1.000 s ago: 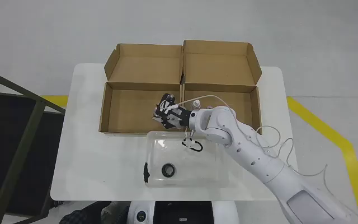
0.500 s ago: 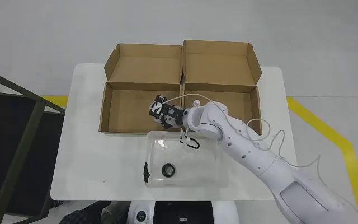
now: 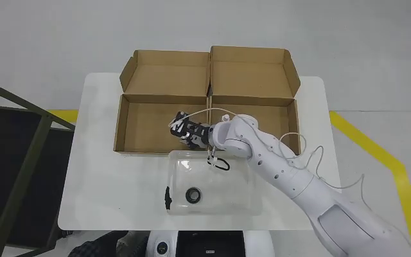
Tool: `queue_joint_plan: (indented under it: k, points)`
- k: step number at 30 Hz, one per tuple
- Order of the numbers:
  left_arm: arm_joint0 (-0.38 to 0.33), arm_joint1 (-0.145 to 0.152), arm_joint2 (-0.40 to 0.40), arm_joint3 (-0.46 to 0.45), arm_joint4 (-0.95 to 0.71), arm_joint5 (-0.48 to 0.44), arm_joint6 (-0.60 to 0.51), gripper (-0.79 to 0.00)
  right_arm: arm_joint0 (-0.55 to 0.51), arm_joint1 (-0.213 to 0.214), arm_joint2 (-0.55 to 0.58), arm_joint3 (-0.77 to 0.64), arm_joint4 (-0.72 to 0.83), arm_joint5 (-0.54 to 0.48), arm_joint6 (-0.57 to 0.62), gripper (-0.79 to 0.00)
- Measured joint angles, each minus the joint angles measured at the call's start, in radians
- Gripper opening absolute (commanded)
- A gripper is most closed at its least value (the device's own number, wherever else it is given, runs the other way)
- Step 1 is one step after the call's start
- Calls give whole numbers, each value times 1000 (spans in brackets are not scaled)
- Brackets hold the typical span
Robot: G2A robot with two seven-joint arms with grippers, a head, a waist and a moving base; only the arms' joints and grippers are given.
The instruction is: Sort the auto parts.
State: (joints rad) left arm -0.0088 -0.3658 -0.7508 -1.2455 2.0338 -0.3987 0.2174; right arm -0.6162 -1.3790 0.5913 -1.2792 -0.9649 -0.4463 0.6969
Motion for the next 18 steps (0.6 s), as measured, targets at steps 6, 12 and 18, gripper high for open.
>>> queue_joint_plan:
  k: [6,12,18]
  points:
    - [0,0,0,0,0,0,0,0,4,-10,0,15,6,-3,16,-446]
    - [0,0,0,0,0,0,0,0,0,-12,17,-11,12,-10,32,-409]
    - [0,0,0,0,0,0,0,0,-17,3,74,-94,2,-14,28,-323]
